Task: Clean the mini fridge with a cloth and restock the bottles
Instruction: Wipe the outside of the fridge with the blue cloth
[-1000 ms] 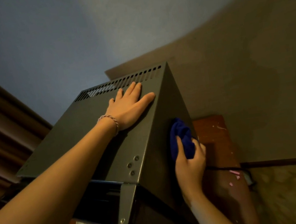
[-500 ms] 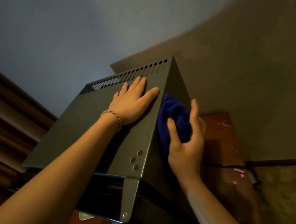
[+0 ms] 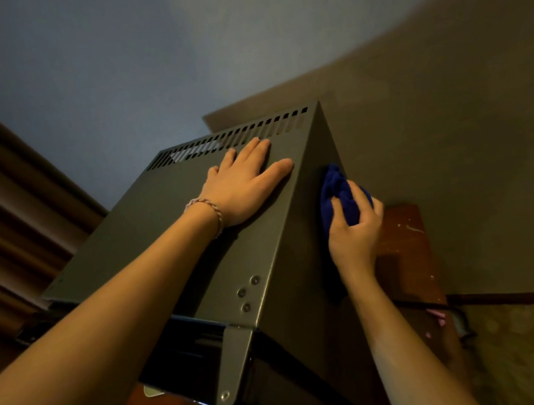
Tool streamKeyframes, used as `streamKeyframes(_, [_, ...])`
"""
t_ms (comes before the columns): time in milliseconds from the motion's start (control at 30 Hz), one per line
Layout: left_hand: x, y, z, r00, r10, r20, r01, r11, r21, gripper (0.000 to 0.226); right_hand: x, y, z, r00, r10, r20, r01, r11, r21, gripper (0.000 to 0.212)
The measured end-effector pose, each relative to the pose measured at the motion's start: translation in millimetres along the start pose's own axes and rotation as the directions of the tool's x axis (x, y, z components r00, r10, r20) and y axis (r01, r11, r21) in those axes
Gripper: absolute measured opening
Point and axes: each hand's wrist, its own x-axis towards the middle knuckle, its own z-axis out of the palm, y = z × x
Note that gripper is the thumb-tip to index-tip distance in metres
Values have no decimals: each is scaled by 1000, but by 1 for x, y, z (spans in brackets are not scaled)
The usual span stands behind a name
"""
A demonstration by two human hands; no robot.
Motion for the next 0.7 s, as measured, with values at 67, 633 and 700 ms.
streamKeyframes(67, [0,0,0,1000,-7,3,7,1000,-5,87,-10,1,-4,999,38,18,-38,999,7,46])
streamKeyframes(633, [-3,0,0,1000,-15,23,16,1000,-22,84,-118,-38,-21,952,-307,-13,307,949,67,45])
streamKeyframes(700, [-3,-1,0,1000,-5,23,6,1000,-12,78,-103,-37,-15,950,-310,-32,312,946,88,43])
